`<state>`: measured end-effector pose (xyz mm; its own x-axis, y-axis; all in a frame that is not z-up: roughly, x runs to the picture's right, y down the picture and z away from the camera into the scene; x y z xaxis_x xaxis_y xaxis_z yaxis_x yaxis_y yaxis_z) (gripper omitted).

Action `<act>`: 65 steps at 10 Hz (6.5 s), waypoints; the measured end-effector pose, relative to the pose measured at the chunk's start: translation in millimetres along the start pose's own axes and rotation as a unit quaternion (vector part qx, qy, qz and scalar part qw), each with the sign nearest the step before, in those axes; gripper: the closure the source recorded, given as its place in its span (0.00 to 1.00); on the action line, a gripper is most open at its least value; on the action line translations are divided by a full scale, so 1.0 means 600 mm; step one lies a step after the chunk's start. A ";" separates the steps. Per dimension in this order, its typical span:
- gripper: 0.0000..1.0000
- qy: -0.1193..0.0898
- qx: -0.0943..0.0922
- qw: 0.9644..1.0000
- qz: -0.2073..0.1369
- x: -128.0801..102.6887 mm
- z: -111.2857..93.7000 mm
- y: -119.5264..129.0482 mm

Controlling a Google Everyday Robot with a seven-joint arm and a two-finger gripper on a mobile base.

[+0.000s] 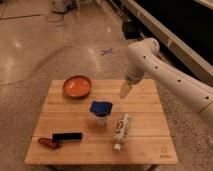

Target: Push the ceramic bowl across the table

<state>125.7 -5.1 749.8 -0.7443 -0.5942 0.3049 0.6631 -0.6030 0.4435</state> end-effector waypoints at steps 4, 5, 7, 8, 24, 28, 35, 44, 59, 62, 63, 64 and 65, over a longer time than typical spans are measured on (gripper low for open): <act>0.20 0.000 0.000 1.000 0.000 0.000 0.000 0.000; 0.20 0.000 0.000 1.000 0.000 0.000 0.000 0.000; 0.20 0.000 0.000 1.000 0.000 0.000 0.000 0.000; 0.20 0.000 0.000 1.000 0.000 0.000 0.000 0.000; 0.20 0.011 0.001 1.000 -0.008 0.016 -0.001 -0.004; 0.20 0.067 0.003 0.996 -0.066 0.143 0.026 -0.050; 0.20 0.187 0.000 0.974 -0.125 0.361 0.134 -0.081; 0.20 0.197 0.010 0.968 -0.156 0.414 0.206 -0.106; 0.20 0.163 0.090 0.971 -0.148 0.442 0.337 -0.189; 0.20 0.148 0.106 0.971 -0.153 0.430 0.356 -0.196; 0.20 0.142 0.108 0.972 -0.154 0.427 0.358 -0.194; 0.20 0.133 0.111 0.972 -0.156 0.419 0.362 -0.188; 0.20 0.120 0.113 0.973 -0.160 0.405 0.363 -0.177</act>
<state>-143.0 30.5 960.3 -0.8515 -0.5194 -0.0724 0.3464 -0.6608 0.6659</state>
